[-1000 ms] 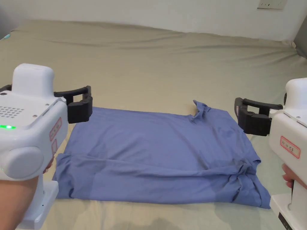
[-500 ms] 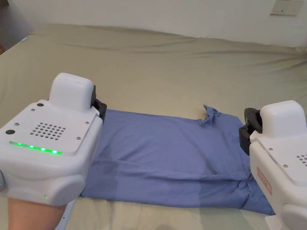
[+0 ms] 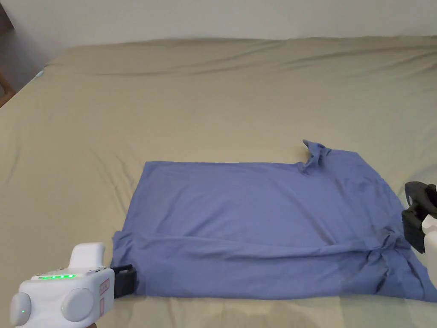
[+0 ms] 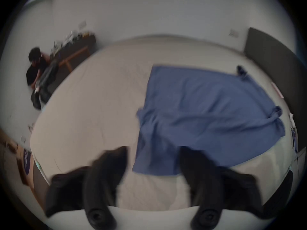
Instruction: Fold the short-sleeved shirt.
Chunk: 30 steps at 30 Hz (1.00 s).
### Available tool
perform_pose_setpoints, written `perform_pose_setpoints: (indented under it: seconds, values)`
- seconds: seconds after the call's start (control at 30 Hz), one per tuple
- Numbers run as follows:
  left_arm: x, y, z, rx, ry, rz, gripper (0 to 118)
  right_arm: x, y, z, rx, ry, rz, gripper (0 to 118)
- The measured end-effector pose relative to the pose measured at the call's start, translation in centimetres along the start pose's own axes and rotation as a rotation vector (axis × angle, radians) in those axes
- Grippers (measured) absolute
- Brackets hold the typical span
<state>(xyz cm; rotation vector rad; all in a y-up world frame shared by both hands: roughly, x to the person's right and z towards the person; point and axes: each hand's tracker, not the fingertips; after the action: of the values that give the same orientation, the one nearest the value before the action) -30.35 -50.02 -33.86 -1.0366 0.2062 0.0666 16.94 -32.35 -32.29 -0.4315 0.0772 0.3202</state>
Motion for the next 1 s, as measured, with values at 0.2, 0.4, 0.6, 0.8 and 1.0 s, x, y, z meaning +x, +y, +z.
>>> perform_pose_setpoints:
  seconds: [0.2,0.4,0.6,0.8,1.0]
  values:
    - [0.1,0.2,-3.6,-0.040,0.021,0.033,105,1.7,-1.4,-0.7,-0.085,-0.042,0.020,2]
    - [2.1,0.9,-1.6,-0.004,-0.043,-0.165,4,3.7,-2.9,-2.7,-0.224,-0.041,0.007,2]
    - [3.1,2.1,2.3,0.160,0.018,-0.161,4,5.0,-6.7,-8.3,-0.485,0.124,-0.163,111]
    - [3.3,2.7,5.0,0.229,0.028,-0.193,4,5.0,-12.7,-15.1,-0.704,-0.034,-0.196,111]
    - [3.1,2.6,4.2,0.206,0.032,-0.202,4,5.6,-15.9,-18.1,-0.811,0.042,-0.371,109]
